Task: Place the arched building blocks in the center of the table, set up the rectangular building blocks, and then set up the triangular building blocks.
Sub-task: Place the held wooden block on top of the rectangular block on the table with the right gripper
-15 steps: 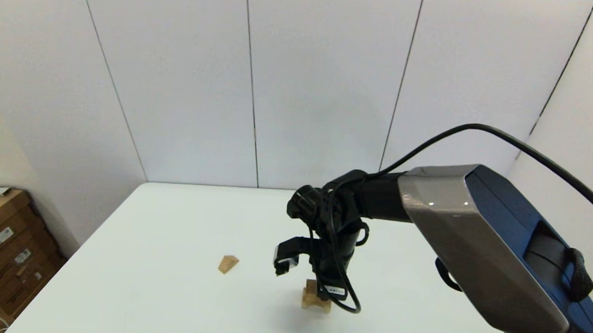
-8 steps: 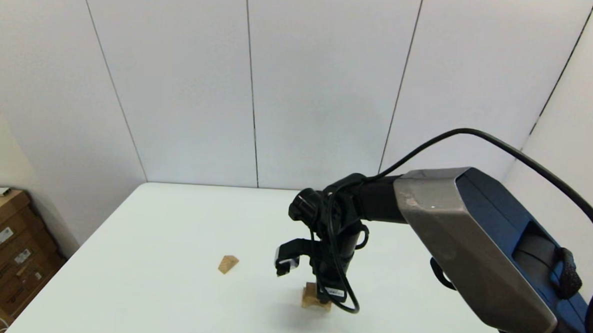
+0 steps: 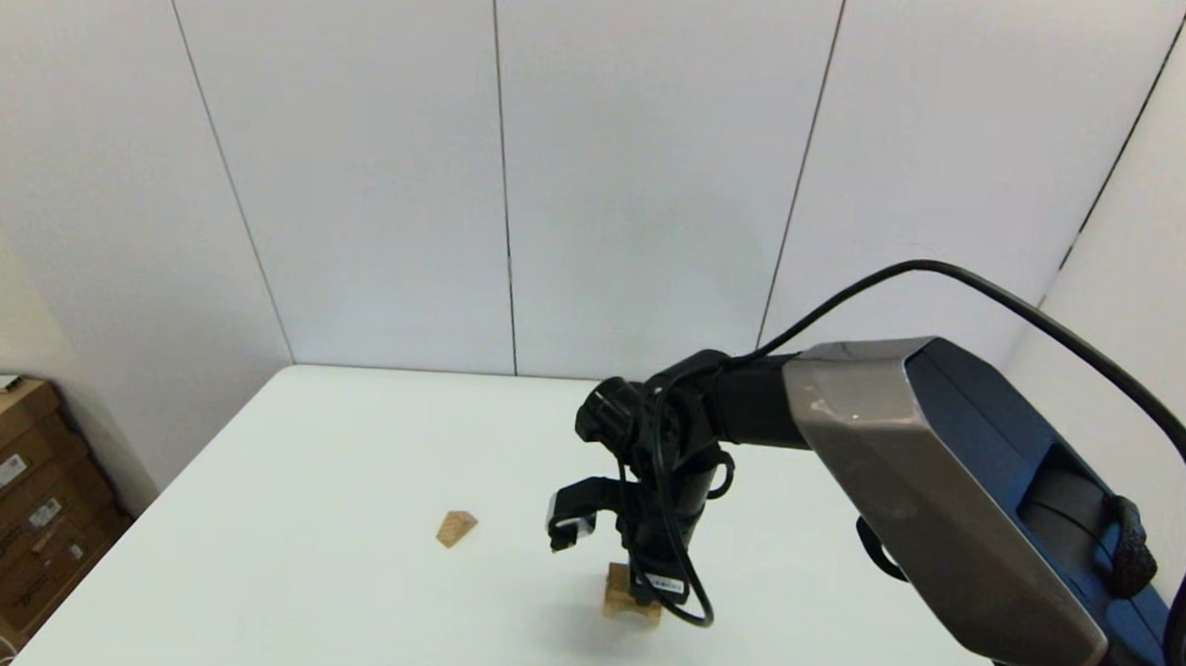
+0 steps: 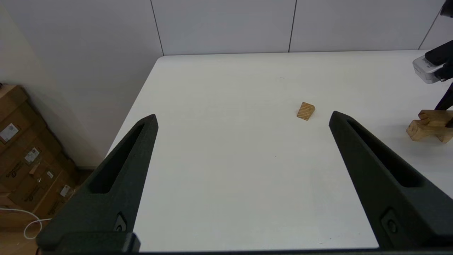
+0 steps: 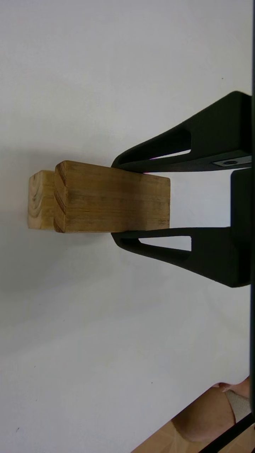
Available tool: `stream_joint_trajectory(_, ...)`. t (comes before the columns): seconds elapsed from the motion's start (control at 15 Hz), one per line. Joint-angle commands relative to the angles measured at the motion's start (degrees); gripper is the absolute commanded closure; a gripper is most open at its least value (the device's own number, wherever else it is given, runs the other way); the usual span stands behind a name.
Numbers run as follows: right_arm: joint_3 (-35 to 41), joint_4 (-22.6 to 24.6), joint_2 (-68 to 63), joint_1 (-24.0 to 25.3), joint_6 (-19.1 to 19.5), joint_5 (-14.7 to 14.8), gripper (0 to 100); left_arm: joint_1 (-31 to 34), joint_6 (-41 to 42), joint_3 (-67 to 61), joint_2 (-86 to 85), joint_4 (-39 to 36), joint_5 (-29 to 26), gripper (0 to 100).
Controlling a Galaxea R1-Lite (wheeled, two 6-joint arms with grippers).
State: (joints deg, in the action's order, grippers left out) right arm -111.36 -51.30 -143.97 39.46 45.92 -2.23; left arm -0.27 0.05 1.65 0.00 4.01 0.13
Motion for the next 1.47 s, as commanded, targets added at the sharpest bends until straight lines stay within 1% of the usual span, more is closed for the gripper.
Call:
stream_joint_trajectory(0.07,0.0,-0.4,-0.1,0.0,0.2,-0.1,100,0.0,0.0,0.0,0.1,0.0,0.0,0)
stream_joint_trajectory(1.47,0.0,-0.2,-0.8,0.3,0.4,-0.4,100,0.0,0.0,0.0,0.1,0.0,0.0,0)
